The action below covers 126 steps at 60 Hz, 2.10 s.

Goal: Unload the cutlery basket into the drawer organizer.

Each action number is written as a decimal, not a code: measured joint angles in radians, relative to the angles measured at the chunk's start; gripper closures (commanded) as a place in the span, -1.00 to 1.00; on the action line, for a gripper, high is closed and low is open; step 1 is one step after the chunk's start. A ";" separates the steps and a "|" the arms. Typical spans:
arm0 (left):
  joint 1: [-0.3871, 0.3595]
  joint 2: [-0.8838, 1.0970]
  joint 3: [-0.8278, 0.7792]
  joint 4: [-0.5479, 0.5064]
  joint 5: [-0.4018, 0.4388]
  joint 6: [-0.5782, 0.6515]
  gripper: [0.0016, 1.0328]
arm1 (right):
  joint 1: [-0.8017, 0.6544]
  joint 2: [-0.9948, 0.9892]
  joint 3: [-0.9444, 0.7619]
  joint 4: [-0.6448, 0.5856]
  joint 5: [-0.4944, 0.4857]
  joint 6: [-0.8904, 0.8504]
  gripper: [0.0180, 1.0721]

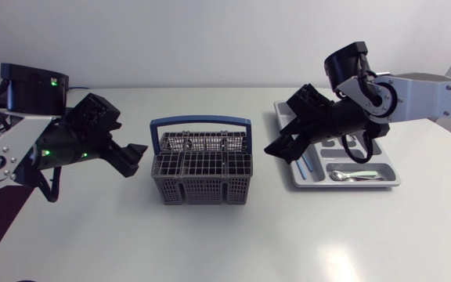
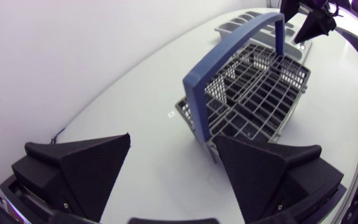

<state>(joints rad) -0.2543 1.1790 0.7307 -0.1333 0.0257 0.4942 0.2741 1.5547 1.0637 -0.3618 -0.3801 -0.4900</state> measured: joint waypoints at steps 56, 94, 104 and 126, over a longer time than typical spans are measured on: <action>-0.013 0.227 -0.005 0.116 0.003 0.008 -0.87 | 0.111 0.061 -0.023 0.074 0.068 0.050 -0.80; -0.011 0.243 0.052 0.090 0.004 0.007 -0.89 | 0.140 -0.007 -0.037 0.078 0.124 0.076 -0.91; -0.007 0.151 0.048 0.071 0.005 0.001 -0.92 | 0.147 -0.122 -0.077 0.086 0.169 0.076 -0.91; 0.063 -0.136 -0.047 0.128 0.050 -0.130 -0.92 | 0.136 -0.411 -0.259 0.306 0.422 0.076 -0.91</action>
<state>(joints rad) -0.1909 1.0431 0.6834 -0.0051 0.0761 0.3637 0.4099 1.1435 0.8043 -0.0559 0.0422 -0.4141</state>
